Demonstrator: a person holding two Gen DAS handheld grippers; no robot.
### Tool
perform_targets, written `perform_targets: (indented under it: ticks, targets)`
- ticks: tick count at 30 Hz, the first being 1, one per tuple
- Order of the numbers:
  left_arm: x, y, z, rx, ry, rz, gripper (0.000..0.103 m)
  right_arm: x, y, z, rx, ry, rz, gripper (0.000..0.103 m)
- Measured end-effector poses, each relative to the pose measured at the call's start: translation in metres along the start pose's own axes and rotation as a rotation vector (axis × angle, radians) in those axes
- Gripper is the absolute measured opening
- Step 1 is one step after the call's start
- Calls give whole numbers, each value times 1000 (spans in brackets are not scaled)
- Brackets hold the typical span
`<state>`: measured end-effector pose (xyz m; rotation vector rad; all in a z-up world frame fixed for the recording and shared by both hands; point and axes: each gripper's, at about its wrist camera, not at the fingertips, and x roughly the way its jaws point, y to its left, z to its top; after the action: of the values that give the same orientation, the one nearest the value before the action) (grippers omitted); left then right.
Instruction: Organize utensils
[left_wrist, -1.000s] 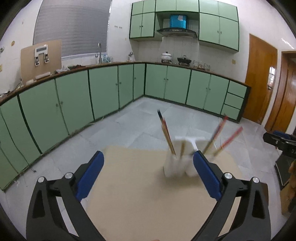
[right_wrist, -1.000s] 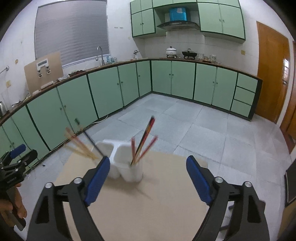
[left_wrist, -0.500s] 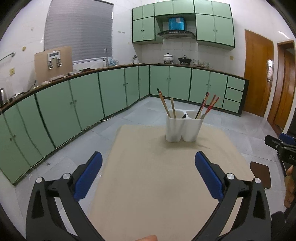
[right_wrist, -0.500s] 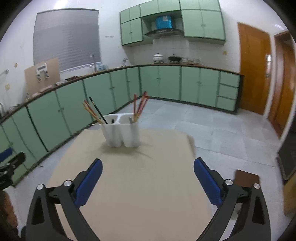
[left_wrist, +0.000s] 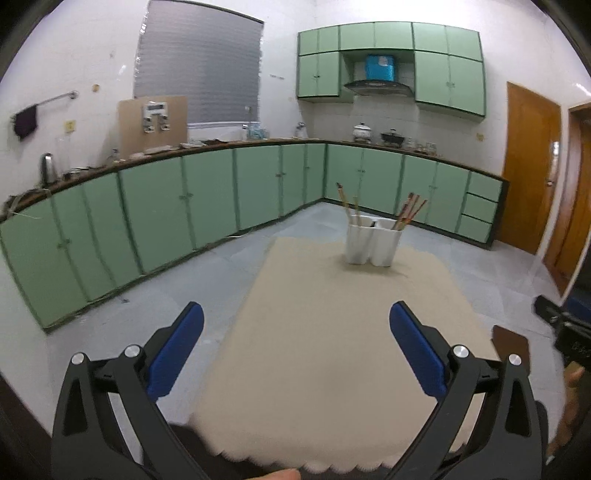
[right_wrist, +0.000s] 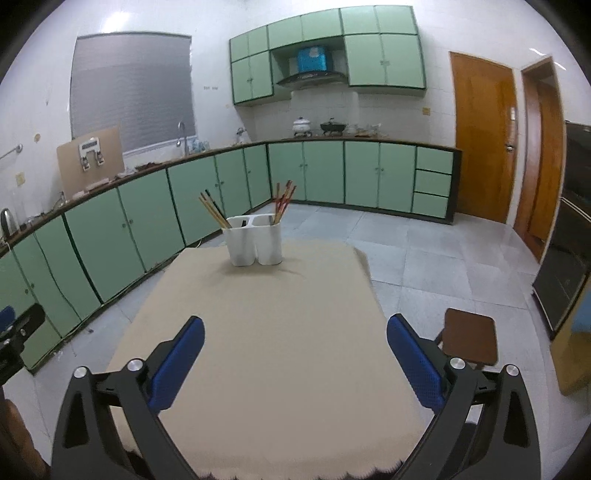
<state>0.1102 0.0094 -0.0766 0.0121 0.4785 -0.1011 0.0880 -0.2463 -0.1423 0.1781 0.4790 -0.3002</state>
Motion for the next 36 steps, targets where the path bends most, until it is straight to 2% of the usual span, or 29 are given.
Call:
perform_targets:
  ticks: [2, 6, 15, 21, 30, 36]
  targets:
    - [-20, 3, -6, -15, 8, 5, 98, -24, -3, -8, 2, -24, -11, 97]
    - [-56, 1, -17, 20, 3, 32, 98, -59, -8, -15, 12, -51, -43, 97]
    - [-105, 2, -22, 11, -56, 19, 98, -99, -7, -11, -3, -101, -57, 97]
    - [-112, 8, -22, -24, -69, 9, 98, -114, -4, -12, -20, -135, -63, 97]
    - [-116, 14, -16, -50, -90, 104, 98, -127, -3, -7, -31, -218, -77, 97]
    - [-118, 14, -11, -46, -101, 111, 98, -122, -5, -7, -31, -199, -72, 97]
